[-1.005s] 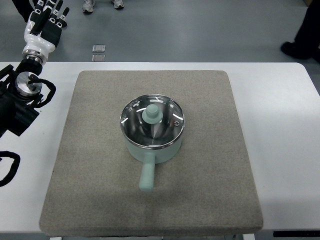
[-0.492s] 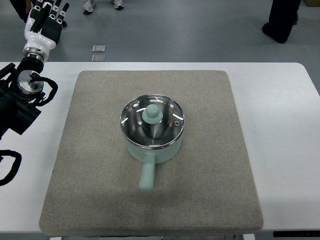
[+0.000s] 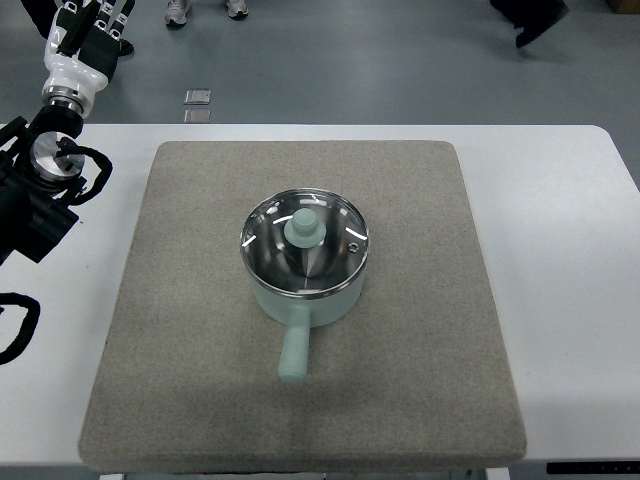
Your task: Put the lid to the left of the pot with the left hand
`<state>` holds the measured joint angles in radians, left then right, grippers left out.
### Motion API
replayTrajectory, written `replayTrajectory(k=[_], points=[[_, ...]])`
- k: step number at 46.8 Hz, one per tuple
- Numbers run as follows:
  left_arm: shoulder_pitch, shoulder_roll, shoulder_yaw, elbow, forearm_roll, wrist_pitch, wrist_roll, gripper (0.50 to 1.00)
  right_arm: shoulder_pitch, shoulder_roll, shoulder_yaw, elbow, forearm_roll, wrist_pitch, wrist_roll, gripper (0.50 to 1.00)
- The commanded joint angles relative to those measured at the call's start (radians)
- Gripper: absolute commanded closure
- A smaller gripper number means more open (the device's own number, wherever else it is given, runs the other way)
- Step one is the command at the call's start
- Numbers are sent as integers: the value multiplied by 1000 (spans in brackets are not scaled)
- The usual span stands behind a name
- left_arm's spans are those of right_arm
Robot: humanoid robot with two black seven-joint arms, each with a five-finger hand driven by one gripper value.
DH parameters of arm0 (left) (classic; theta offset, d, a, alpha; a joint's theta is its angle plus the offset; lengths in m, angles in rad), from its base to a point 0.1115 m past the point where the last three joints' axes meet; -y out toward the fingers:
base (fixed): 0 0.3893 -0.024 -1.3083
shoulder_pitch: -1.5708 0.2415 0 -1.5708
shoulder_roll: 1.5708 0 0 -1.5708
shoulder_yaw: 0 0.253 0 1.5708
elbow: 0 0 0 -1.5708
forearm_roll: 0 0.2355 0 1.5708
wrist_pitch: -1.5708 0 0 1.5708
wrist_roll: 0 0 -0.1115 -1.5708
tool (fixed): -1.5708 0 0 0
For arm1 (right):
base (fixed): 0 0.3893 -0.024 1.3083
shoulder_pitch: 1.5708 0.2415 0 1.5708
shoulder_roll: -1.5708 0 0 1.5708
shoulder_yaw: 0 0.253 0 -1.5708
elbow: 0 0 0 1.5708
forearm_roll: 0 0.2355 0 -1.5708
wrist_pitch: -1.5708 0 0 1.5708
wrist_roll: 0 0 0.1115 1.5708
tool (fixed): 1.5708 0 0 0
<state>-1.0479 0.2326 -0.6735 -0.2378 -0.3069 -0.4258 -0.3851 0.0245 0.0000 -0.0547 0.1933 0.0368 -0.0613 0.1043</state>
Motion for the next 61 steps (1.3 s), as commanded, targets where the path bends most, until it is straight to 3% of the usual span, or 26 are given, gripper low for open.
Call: replayTrajectory(k=[1, 15, 29, 50, 61], points=[[8, 2, -1, -1, 0, 7, 0, 508, 0, 0, 1, 0, 0, 0, 0, 576], [8, 8, 9, -12, 14, 12, 2, 508, 0, 0, -1, 0, 0, 0, 0, 576], [-9, 17, 100, -57, 209, 13, 2, 508, 0, 0, -1, 0, 0, 0, 0, 576], [-63, 132, 103, -299, 612, 13, 5, 508, 0, 0, -1, 0, 0, 0, 0, 576], [-148, 185, 290, -446, 759, 12, 6, 508, 0, 0, -1, 0, 0, 0, 0, 576]])
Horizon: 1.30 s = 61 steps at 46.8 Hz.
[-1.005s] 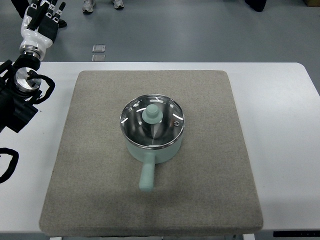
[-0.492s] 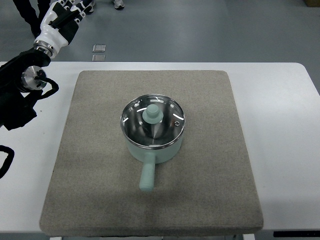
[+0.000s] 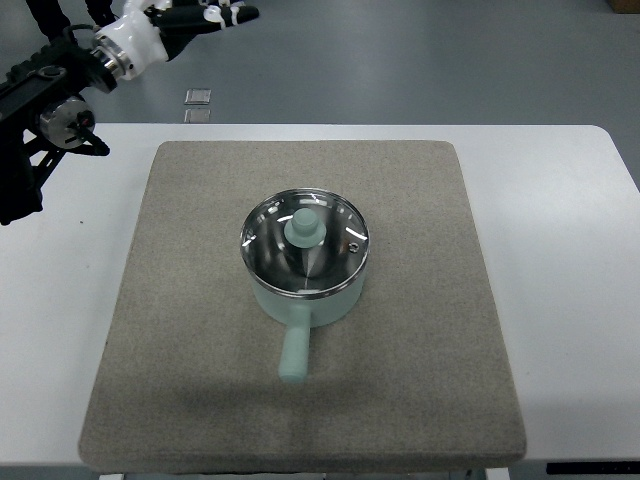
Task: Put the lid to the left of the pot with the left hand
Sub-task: 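Raise the left hand and reach over the glass lid's green knob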
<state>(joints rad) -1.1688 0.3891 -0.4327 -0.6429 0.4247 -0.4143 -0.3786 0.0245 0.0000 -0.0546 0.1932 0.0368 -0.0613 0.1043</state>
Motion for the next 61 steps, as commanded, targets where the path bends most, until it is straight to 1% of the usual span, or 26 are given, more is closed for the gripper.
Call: replayTrajectory(k=[1, 6, 13, 21, 25, 29, 32, 38, 42, 47, 61], points=[[-35, 33, 61, -53, 32, 0, 0, 508, 0, 0, -1, 0, 0, 0, 0, 576], [-71, 39, 92, -77, 89, -14, -2, 508, 0, 0, -1, 0, 0, 0, 0, 576], [-109, 39, 100, -72, 291, -24, -3, 508, 0, 0, -1, 0, 0, 0, 0, 576], [-121, 37, 100, -81, 427, -133, -5, 508, 0, 0, -1, 0, 0, 0, 0, 577], [-137, 37, 100, -104, 515, -155, -14, 508, 0, 0, -1, 0, 0, 0, 0, 576], [-143, 42, 100, -159, 630, -159, -22, 510, 0, 0, -1, 0, 0, 0, 0, 576], [-144, 57, 100, -210, 724, -159, -45, 510, 0, 0, -1, 0, 0, 0, 0, 576], [-161, 89, 101, -305, 897, -161, -146, 510, 0, 0, 1, 0, 0, 0, 0, 576], [-172, 108, 107, -365, 1008, -161, -178, 512, 0, 0, -1, 0, 0, 0, 0, 576], [-201, 122, 150, -408, 1100, -161, -227, 516, 0, 0, -1, 0, 0, 0, 0, 576], [-362, 129, 351, -489, 1146, -161, -232, 525, 0, 0, -1, 0, 0, 0, 0, 576]])
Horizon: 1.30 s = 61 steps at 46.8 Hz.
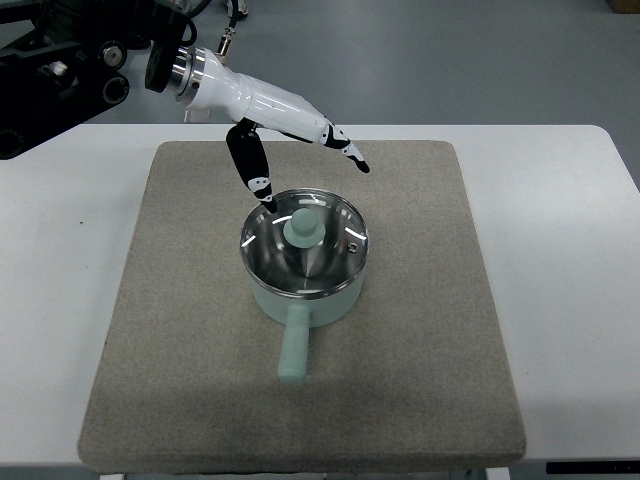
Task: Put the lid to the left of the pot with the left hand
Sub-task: 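Raise the left hand and reach over the glass lid's green knob, then close the left hand's fingers around the green knob of the lid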
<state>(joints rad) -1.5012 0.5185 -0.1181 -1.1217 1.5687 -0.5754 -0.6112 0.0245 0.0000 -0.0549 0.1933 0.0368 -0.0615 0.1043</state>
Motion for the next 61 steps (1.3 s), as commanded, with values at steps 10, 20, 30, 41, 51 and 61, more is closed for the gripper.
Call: replayTrajectory(k=[10, 20, 30, 41, 51, 61], points=[[-63, -14, 58, -9, 96, 6, 0, 555, 0, 0, 0, 0, 0, 0, 0, 576], [-67, -43, 58, -15, 169, 11, 0, 555, 0, 0, 0, 0, 0, 2, 0, 576], [-63, -55, 61, -41, 180, 11, 0, 551, 0, 0, 0, 0, 0, 0, 0, 576], [-51, -75, 67, -40, 202, 11, 0, 559, 0, 0, 0, 0, 0, 0, 0, 576], [-54, -75, 80, -40, 205, 11, 0, 611, 0, 0, 0, 0, 0, 0, 0, 576], [-50, -74, 81, -41, 211, 11, 0, 628, 0, 0, 0, 0, 0, 0, 0, 576]])
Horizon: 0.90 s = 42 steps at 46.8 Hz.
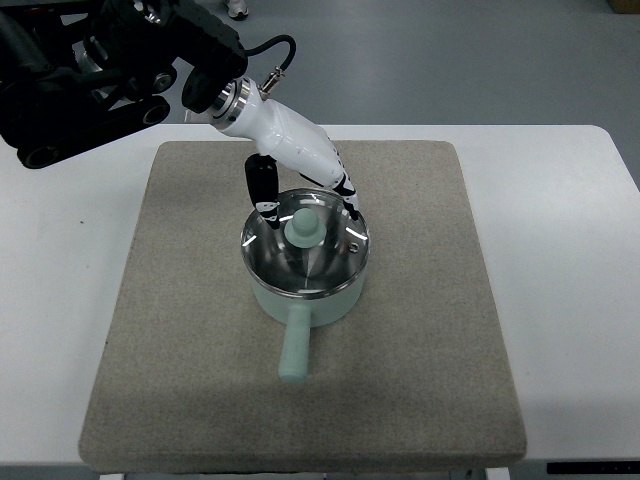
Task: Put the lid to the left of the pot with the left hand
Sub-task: 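Close the left hand's fingers around the green knob of the lid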
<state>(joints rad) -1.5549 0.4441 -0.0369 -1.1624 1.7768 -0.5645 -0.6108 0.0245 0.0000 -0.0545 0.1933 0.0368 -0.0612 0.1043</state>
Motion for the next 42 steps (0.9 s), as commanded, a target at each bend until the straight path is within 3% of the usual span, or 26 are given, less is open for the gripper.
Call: replayTrajectory(k=[1, 31, 37, 40, 42], points=[[4, 1, 0, 0, 3, 0, 0, 628, 0, 0, -1, 0, 0, 0, 0, 576], [41, -1, 0, 7, 1, 23, 0, 583, 0, 0, -1, 0, 0, 0, 0, 576], [41, -1, 0, 6, 3, 23, 0, 604, 0, 0, -1, 0, 0, 0, 0, 576], [38, -1, 0, 4, 3, 25, 0, 662, 0, 0, -1, 0, 0, 0, 0, 576], [35, -1, -1, 0, 3, 25, 0, 669, 0, 0, -1, 0, 0, 0, 0, 576]])
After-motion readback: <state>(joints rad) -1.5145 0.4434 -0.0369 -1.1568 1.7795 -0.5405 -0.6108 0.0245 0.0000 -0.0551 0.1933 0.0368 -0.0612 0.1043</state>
